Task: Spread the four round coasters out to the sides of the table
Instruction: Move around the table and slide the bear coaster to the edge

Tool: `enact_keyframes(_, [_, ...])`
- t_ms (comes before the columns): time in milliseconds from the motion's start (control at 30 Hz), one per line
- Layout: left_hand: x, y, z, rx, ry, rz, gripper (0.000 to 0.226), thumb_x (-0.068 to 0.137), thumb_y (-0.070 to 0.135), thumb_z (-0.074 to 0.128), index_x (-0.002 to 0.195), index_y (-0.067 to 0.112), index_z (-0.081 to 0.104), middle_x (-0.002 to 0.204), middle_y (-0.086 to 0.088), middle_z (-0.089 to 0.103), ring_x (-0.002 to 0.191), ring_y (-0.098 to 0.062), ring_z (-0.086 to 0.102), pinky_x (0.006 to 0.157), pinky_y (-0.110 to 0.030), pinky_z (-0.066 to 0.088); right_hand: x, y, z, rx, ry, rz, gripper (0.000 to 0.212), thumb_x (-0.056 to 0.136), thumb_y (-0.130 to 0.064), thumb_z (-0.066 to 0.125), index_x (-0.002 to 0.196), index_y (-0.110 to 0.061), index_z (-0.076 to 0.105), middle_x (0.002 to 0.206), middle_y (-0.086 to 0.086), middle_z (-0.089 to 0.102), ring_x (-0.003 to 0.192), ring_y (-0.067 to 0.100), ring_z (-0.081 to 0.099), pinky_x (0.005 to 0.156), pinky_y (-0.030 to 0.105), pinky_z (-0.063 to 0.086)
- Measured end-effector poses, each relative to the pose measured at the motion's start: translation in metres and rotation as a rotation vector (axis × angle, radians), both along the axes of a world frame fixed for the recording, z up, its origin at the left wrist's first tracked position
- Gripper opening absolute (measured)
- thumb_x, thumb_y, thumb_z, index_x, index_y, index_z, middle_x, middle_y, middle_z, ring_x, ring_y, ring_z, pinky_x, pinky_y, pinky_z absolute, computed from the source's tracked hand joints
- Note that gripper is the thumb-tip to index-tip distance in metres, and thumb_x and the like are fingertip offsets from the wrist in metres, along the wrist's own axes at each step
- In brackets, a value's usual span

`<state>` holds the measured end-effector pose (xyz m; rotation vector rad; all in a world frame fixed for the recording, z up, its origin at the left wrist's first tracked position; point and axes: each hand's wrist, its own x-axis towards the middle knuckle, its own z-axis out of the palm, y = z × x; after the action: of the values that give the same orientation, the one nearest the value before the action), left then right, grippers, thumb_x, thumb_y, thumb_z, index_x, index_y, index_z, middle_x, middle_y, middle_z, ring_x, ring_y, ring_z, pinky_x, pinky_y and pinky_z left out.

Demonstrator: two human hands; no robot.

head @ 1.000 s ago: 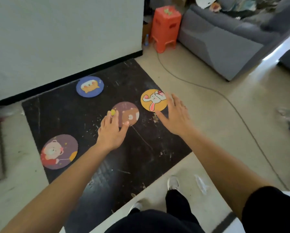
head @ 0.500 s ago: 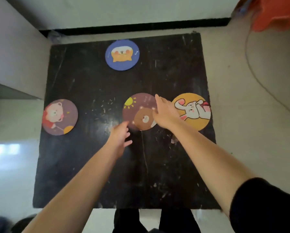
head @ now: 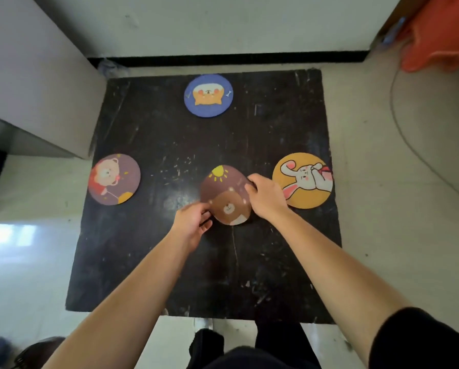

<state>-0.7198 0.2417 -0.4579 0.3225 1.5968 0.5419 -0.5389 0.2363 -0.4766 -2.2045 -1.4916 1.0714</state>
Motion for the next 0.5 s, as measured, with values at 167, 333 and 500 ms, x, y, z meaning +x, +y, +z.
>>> enact_keyframes(167, [-0.040,-0.020,0.035,0.139,0.013,-0.182,0.035,0.087,0.008,0.058,0.119,0.022,0.061,0.089,-0.007,0.062,0.079,-0.018,0.054,0.064,-0.031,0.042,-0.023,-0.040,0.041,-0.075,0.296,-0.296,0.026,0.101,-0.029,0.051,0.122,-0.017,0.059,0.110,0.006,0.064,0.080,0.017,0.059,0.064,0.030,0.052])
enact_keyframes(333, [-0.098,-0.050,0.047,0.341,0.114,-0.338,0.048,0.081,-0.006,0.063,0.122,0.019,0.058,0.092,-0.011,0.066,0.076,-0.021,0.063,0.064,-0.032,0.051,-0.067,-0.099,0.058,-0.145,0.508,-0.495,0.025,0.098,-0.031,0.056,0.120,-0.020,0.063,0.111,0.004,0.065,0.085,0.016,0.061,0.052,0.022,0.049])
enact_keyframes(500, [-0.148,-0.091,0.024,0.356,0.200,-0.429,0.040,0.083,-0.001,0.064,0.120,0.015,0.061,0.094,-0.001,0.069,0.082,-0.014,0.066,0.057,-0.023,0.052,-0.120,-0.161,0.035,-0.221,0.526,-0.559,0.014,0.097,-0.029,0.057,0.104,-0.024,0.067,0.098,0.003,0.072,0.078,0.014,0.068,0.053,0.025,0.051])
